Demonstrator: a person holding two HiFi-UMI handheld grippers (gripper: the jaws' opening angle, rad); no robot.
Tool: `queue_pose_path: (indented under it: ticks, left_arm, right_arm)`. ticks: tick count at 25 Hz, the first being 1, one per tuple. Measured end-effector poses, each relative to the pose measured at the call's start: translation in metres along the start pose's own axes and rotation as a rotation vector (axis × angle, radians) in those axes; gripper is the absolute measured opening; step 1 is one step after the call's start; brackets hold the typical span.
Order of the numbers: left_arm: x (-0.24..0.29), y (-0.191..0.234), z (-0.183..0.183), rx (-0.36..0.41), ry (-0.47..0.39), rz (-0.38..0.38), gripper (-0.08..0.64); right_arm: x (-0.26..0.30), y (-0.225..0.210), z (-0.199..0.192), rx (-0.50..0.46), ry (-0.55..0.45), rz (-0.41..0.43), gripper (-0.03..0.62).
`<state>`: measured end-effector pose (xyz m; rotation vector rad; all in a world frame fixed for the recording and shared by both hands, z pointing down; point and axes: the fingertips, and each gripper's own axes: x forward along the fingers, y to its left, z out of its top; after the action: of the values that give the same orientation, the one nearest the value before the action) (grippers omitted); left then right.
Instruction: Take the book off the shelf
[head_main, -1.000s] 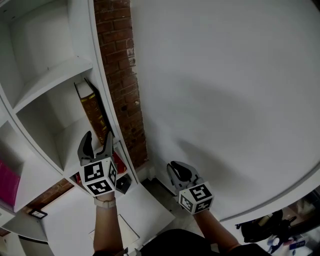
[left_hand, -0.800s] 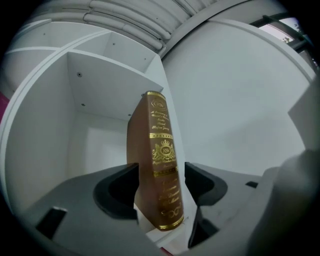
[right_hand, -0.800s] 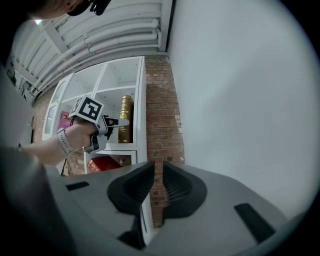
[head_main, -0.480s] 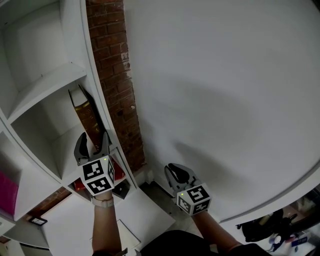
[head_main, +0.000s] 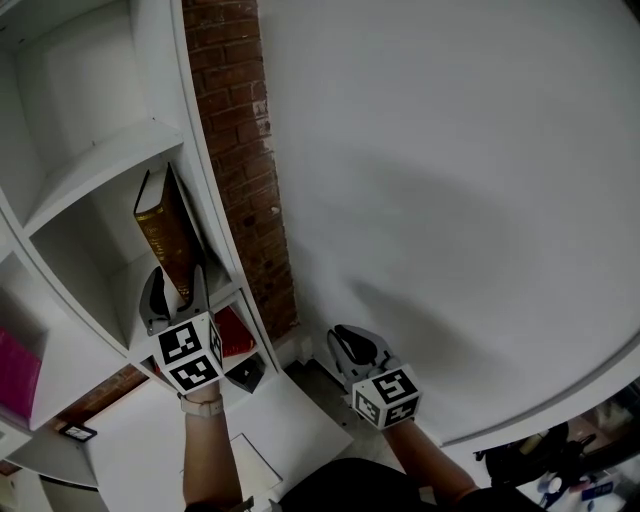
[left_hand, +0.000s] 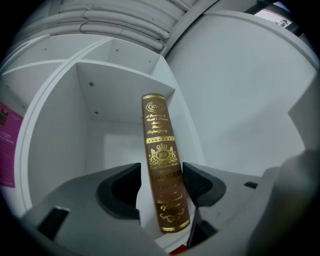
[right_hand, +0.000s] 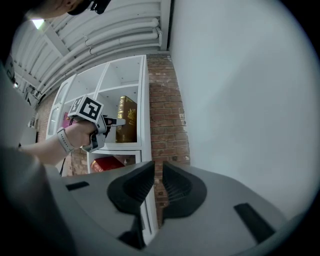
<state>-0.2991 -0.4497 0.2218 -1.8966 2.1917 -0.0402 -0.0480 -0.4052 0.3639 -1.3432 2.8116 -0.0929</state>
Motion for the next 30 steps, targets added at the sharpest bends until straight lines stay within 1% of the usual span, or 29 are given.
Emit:
queue_pose_path:
  ticks: [6, 9, 16, 22, 30]
  left_arm:
    - [0.004, -0.001, 0.000, 0.004, -0.005, -0.005, 0.264]
    - [0.012, -0.003, -0.001, -0.001, 0.000, -0.012, 0.276]
    - [0.034, 0.000, -0.008, -0.021, 0.026, -0.004, 0.278]
    - [0.045, 0.001, -0.012, -0.034, 0.043, -0.012, 0.276]
    - [0.044, 0.009, -0.015, -0.065, 0.057, -0.016, 0.250]
  right_arm:
    - [0.002, 0.003, -0.002, -0.001, 0.005, 0.004, 0.058]
    - [0.001, 0.000, -0.002, -0.002, 0.005, -0.007, 0.058]
    - [0.000, -0.014, -0.003, 0.005, 0.005, -0.044, 0.058]
    - [0.001, -0.017, -0.004, 0.008, 0.004, -0.056, 0.058]
    - [-0.002, -0.017, -0.004, 0.016, -0.001, -0.056, 0.058]
